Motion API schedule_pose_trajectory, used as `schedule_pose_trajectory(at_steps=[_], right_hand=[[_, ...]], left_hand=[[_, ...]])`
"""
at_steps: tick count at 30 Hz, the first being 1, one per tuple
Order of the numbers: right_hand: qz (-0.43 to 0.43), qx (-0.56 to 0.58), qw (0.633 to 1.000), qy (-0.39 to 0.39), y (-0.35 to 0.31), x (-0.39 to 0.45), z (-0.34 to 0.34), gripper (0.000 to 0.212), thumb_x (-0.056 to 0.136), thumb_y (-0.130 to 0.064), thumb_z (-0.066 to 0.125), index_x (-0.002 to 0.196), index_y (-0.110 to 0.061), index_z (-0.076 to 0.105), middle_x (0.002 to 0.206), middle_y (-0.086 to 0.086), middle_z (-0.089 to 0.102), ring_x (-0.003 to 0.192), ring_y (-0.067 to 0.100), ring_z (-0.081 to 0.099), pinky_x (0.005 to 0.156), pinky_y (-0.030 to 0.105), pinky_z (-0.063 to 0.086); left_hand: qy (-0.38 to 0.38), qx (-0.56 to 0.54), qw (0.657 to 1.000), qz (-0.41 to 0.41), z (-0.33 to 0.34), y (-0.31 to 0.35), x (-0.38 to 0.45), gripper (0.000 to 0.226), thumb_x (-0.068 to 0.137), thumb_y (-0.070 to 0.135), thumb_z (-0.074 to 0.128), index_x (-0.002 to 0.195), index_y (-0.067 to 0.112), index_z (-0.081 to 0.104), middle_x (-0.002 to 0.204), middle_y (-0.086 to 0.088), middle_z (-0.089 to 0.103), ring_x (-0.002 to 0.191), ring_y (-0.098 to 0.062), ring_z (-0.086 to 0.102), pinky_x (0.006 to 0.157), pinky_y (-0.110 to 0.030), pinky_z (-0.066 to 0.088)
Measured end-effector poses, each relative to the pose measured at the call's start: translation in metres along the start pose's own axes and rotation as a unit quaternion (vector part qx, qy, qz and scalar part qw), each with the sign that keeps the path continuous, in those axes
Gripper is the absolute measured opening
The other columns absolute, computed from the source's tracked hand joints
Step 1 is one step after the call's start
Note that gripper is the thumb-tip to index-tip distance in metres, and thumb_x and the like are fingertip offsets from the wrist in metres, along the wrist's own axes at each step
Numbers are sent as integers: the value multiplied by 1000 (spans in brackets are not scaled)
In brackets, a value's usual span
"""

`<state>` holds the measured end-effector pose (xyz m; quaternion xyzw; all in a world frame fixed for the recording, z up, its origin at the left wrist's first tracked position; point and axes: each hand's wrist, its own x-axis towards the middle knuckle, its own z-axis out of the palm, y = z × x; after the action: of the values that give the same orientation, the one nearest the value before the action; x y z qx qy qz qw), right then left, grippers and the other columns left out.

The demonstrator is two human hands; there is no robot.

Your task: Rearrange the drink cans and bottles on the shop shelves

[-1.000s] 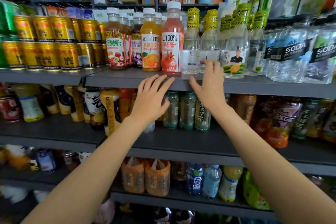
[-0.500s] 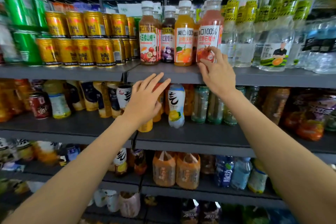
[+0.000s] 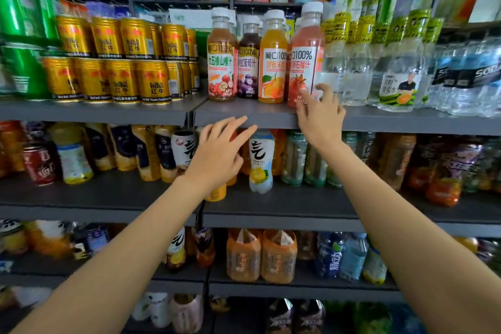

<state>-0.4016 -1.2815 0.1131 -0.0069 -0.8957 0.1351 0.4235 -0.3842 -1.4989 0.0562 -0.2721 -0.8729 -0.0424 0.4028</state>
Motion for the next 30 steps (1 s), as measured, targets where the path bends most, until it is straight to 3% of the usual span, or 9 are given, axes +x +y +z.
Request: schedule_pose_trajectory(at_steps=[3,8,11,14,18,21,24,27,30], right_hand=[[3,72,995,62,-23,-13,11,39,97,-28,40,129,-8,47,142,17,30,127,36,32,100,46,28],[-177,253,944,115,-76,-52,28,30,93,-15,45,115,1,56,129,25,41,117,34,42,96,34,34],[-246,303,920,37,-109,-97,55,29,92,-15,45,112,2,57,125,23,43,113,27,42,94,25,34],[-295,297,906,-62,-139,-137,89,31,92,-18,44,112,1,57,123,21,46,113,27,44,93,27,37],[-291,300,892,-174,-183,-179,132,26,91,-12,54,116,-4,55,125,15,43,113,28,47,90,35,47],[-307,300,874,-226,-222,-214,166,29,87,-9,57,116,-5,54,121,14,46,110,29,48,91,34,43],[-251,292,865,-321,-267,-255,209,40,90,-15,57,128,-7,48,129,13,43,120,29,43,99,38,41],[-149,269,832,-462,-312,-284,257,64,90,-25,60,144,-15,28,146,11,27,136,28,26,109,33,27],[-22,306,830,-466,-357,-287,297,75,85,-19,67,146,-17,24,149,16,24,136,30,26,105,25,23]], left_hand=[[-7,14,1000,-25,-11,-10,-15,52,78,21,35,125,17,57,137,-7,49,123,-26,36,99,-46,30],[-9,9,985,-169,-14,-38,-82,40,79,15,46,117,11,57,131,-12,49,119,-27,36,93,-45,34],[-80,39,972,-218,-14,-63,-139,41,81,21,41,118,11,57,127,-13,49,117,-32,42,93,-46,35],[-114,56,953,-275,-22,-96,-183,40,87,15,51,127,11,51,134,-11,44,123,-33,39,98,-45,29],[-134,52,935,-325,-34,-141,-228,43,88,12,54,130,8,48,137,-12,41,124,-35,37,100,-45,27],[-170,48,924,-339,-34,-176,-267,44,87,13,56,130,8,48,135,-13,43,122,-34,39,97,-44,29],[-275,34,897,-344,-30,-215,-316,52,91,22,50,141,15,34,140,-9,36,126,-30,34,100,-41,28],[-341,-19,874,-346,-37,-256,-360,55,94,22,47,144,18,25,137,-6,37,120,-29,42,97,-39,32],[-358,-61,865,-346,-50,-295,-392,55,94,18,47,145,15,25,135,-7,42,110,-27,52,89,-37,41]])
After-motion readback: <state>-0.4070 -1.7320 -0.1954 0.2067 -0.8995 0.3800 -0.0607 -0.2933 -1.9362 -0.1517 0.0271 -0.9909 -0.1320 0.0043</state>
